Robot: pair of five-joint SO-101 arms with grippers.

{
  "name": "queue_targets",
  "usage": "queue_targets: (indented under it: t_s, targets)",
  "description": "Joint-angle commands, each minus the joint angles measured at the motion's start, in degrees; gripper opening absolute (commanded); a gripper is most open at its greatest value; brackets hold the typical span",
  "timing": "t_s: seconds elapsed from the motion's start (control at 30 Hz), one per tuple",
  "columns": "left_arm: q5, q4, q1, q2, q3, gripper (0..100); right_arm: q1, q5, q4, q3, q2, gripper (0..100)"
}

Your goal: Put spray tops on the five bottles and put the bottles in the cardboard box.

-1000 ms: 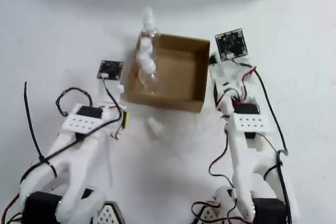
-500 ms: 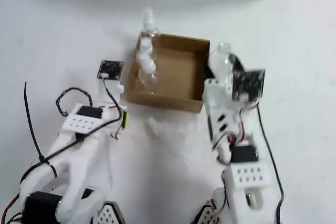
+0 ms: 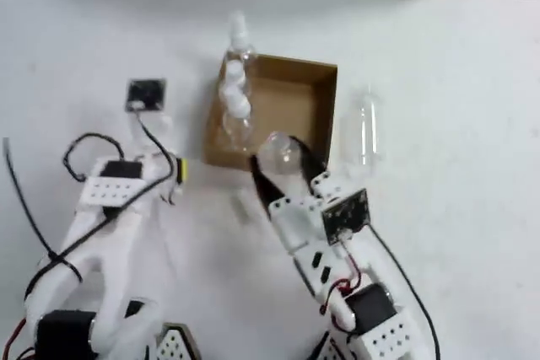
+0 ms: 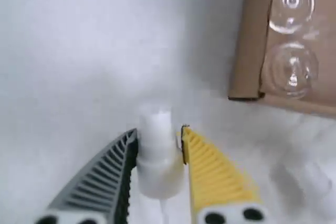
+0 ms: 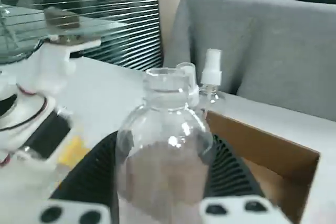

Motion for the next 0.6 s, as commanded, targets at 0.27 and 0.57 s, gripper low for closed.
queue_targets:
  t_s: [0.27,0.57]
  targets:
    - [-0.09,-1.23,-2.59,-10.59,-11.08,3,-5.49,-0.70,3.65,1.49,-0.04,1.5]
    - [-0.09,-5.98,5.85,-40.22,-11.25,3,-8.92,-0.70,6.29,1.58,-0.04,1.5]
